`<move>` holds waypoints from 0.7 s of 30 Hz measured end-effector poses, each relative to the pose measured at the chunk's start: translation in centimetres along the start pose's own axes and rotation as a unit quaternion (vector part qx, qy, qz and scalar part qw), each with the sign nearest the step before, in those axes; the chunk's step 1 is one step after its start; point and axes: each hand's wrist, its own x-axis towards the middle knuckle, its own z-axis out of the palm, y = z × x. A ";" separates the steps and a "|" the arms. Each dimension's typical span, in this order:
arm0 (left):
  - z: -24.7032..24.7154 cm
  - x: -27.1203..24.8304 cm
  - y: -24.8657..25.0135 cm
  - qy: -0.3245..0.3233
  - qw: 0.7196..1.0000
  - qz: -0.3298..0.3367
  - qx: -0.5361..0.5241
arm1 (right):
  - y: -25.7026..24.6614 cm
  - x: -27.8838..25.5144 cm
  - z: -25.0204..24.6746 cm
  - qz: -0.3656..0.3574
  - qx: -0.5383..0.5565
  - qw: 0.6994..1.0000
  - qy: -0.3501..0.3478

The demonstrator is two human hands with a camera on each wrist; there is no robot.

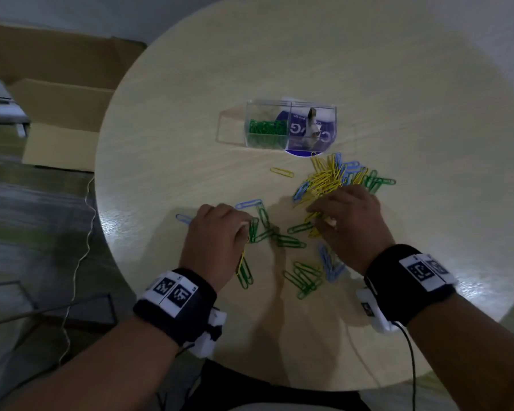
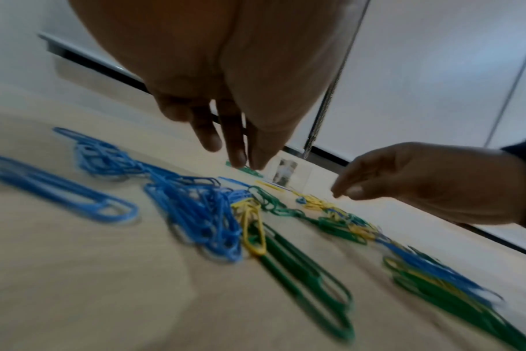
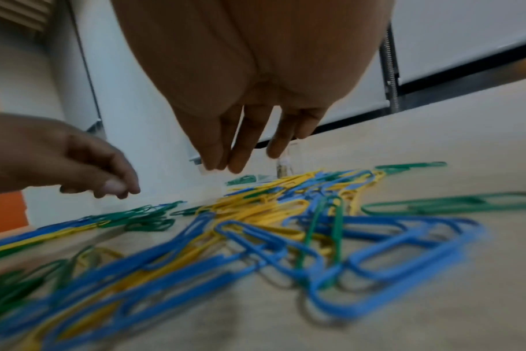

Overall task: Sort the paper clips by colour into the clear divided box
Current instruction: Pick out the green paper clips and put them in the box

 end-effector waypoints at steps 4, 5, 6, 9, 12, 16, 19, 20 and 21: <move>-0.1 2.1 1.0 -0.054 0.991 -0.081 0.090 | -1.6 0.8 0.6 -0.031 -0.088 0.992 -0.085; 0.0 2.4 1.3 -0.077 0.988 -0.085 0.105 | -1.9 1.1 0.8 -0.027 -0.110 0.989 -0.094; 0.2 2.7 1.5 -0.092 0.986 -0.085 0.110 | -2.2 1.4 0.9 -0.021 -0.127 0.987 -0.097; 0.3 2.9 1.6 -0.105 0.986 -0.078 0.103 | -2.9 2.1 0.9 -0.008 -0.142 0.984 -0.105; 0.2 2.9 1.1 -0.111 0.987 -0.077 0.084 | -3.2 2.4 0.6 0.010 -0.102 0.989 -0.111; -0.5 3.8 0.3 -0.055 0.996 -0.062 -0.041 | -3.8 1.5 0.1 0.037 0.002 0.993 -0.111; -0.6 5.2 0.4 -0.045 0.997 0.023 -0.059 | -4.7 0.7 0.3 0.039 -0.011 0.986 -0.162; -0.4 5.5 0.4 -0.063 0.995 0.065 -0.038 | -5.0 0.5 0.3 0.046 -0.025 0.982 -0.181; 0.0 5.7 0.2 -0.081 0.991 0.107 -0.007 | -5.3 0.5 0.4 0.052 -0.036 0.979 -0.194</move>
